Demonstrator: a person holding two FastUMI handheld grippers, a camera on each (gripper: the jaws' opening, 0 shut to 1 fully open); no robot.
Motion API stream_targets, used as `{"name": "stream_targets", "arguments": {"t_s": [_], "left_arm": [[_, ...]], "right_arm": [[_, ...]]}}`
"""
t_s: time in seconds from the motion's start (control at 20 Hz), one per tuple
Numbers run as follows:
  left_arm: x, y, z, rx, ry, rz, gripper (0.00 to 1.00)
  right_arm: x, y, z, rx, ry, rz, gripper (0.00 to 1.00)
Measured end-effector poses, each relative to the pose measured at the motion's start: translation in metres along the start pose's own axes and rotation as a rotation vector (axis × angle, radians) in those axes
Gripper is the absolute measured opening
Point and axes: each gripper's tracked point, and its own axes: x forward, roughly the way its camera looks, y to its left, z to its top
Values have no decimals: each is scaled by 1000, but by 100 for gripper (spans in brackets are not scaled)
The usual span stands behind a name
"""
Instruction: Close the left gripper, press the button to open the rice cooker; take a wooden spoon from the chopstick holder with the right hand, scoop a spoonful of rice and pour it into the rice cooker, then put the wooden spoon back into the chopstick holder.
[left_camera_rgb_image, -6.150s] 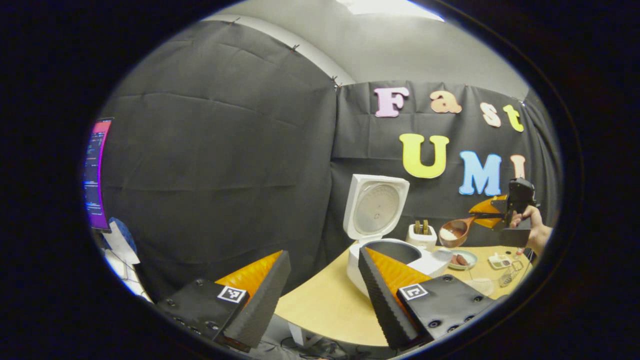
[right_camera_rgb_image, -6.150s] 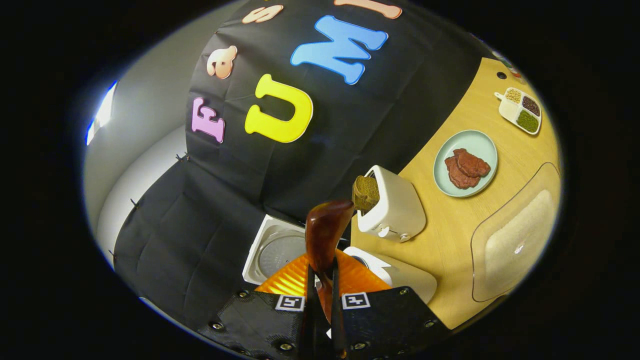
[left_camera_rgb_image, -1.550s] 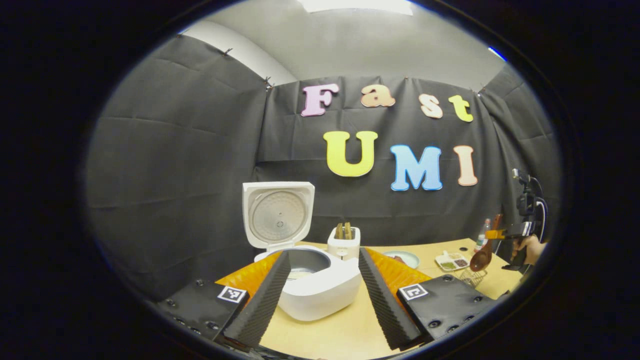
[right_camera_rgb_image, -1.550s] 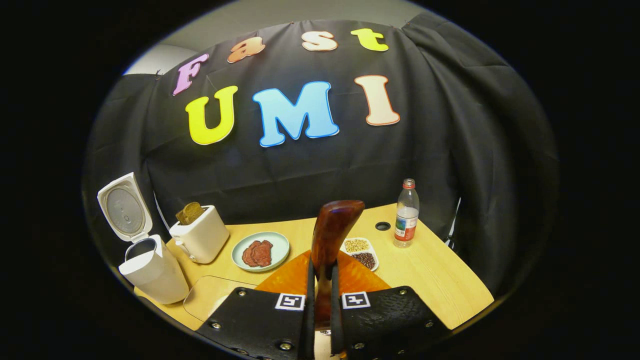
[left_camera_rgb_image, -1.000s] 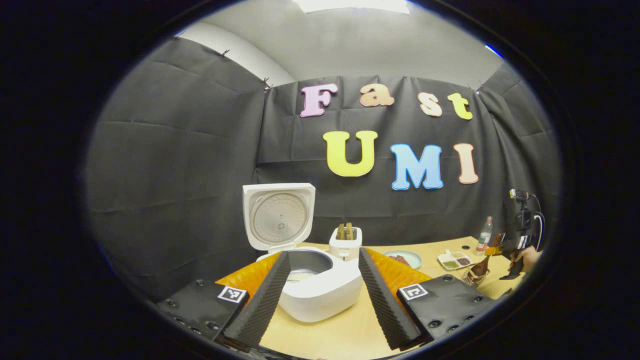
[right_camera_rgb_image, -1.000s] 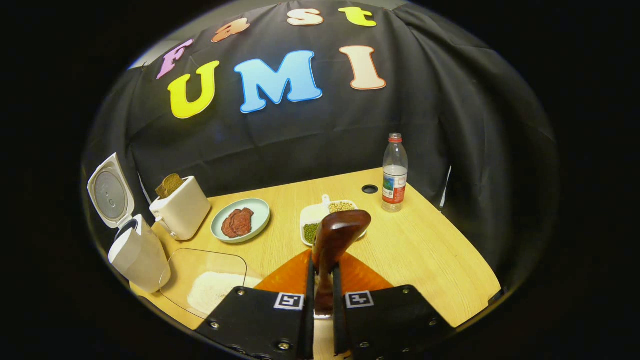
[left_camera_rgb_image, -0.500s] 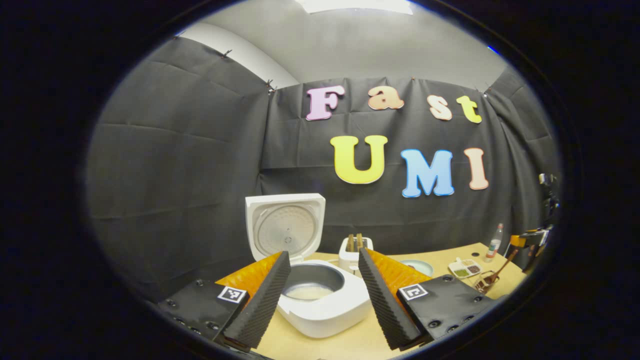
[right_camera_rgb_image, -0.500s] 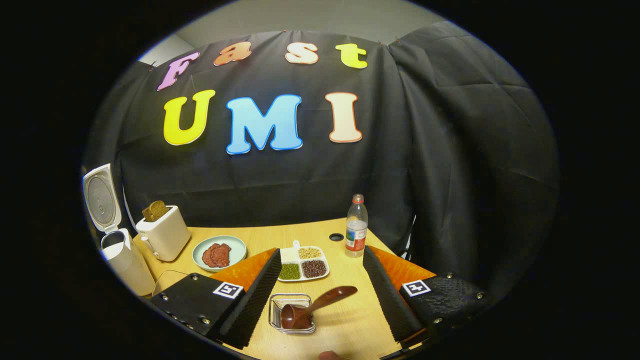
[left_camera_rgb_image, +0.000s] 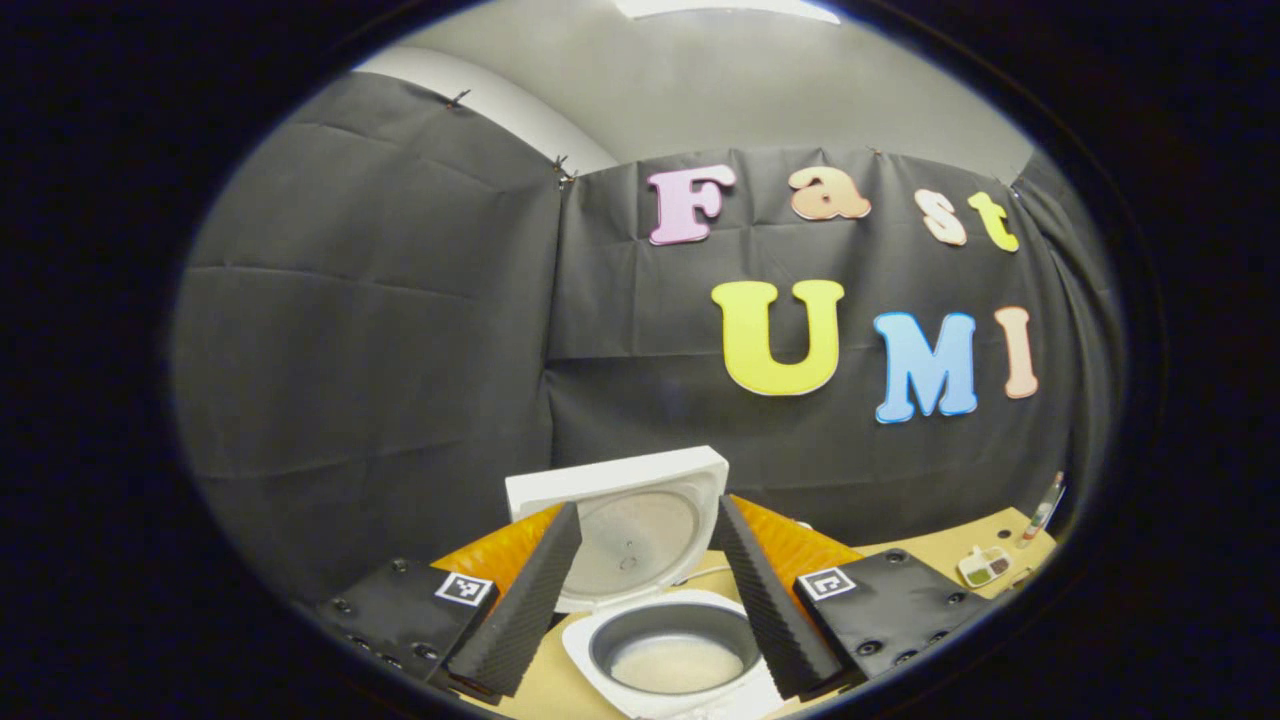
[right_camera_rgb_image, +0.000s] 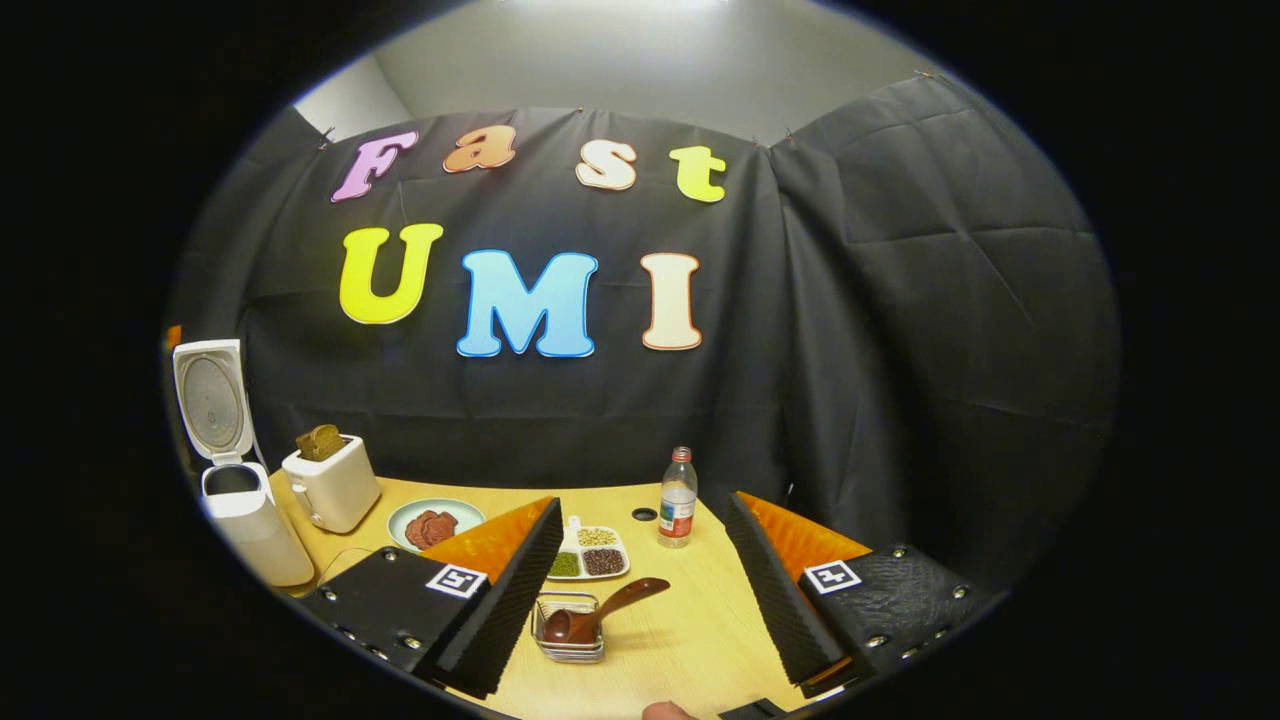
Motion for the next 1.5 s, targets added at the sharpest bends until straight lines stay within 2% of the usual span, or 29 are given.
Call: {"name": "stream_targets", "arguments": {"t_s": [0.2,0.3,0.4,0.45,0.5,0.6,0.65,0.7,0.8,0.85,0.9,1.0,1.05,1.15,1.25,1.3,1.35,1.45,1.5], "left_arm": [[61,10,19,-10,-15,12,99],[90,17,26,-58,-18,24,99],[120,26,26,-107,0,52,92],[137,32,24,-124,9,68,99],[151,37,22,-133,17,86,95],[171,40,8,-114,59,110,92],[177,39,-1,-95,87,117,98],[186,37,-11,-82,115,117,98],[200,41,-22,-12,165,145,92],[203,39,-25,0,170,141,95],[203,38,-23,-1,175,134,92],[194,38,-21,-22,200,140,95],[187,38,-21,-44,208,141,92],[174,24,-23,-61,225,132,95],[160,16,-27,-65,231,125,95],[152,11,-29,-67,233,125,91],[144,7,-31,-72,239,123,95],[129,-6,-37,-86,250,112,95],[120,-11,-40,-84,254,102,91]], "right_arm": [[-27,-13,-5,-2,6,-50,100],[-37,-23,-9,-12,7,-79,99],[-45,-40,-13,-31,11,-120,100],[-51,-47,-15,-35,16,-137,100],[-55,-54,-18,-35,24,-151,100],[-63,-66,-25,-32,44,-172,100],[-65,-70,-28,-34,53,-175,100],[-69,-75,-29,-41,56,-180,100],[-74,-80,-26,-71,48,-183,99],[-75,-81,-23,-84,42,-181,100],[-76,-79,-20,-89,36,-173,100],[-74,-71,-13,-86,20,-145,100],[-72,-66,-8,-82,8,-126,100],[-70,-50,2,-72,-10,-73,100],[-67,-34,14,-66,-39,-17,100],[-66,-27,20,-65,-53,8,100],[-65,-21,24,-62,-65,33,99],[-61,-9,29,-53,-74,80,97],[-59,-4,32,-51,-78,98,99]]}}
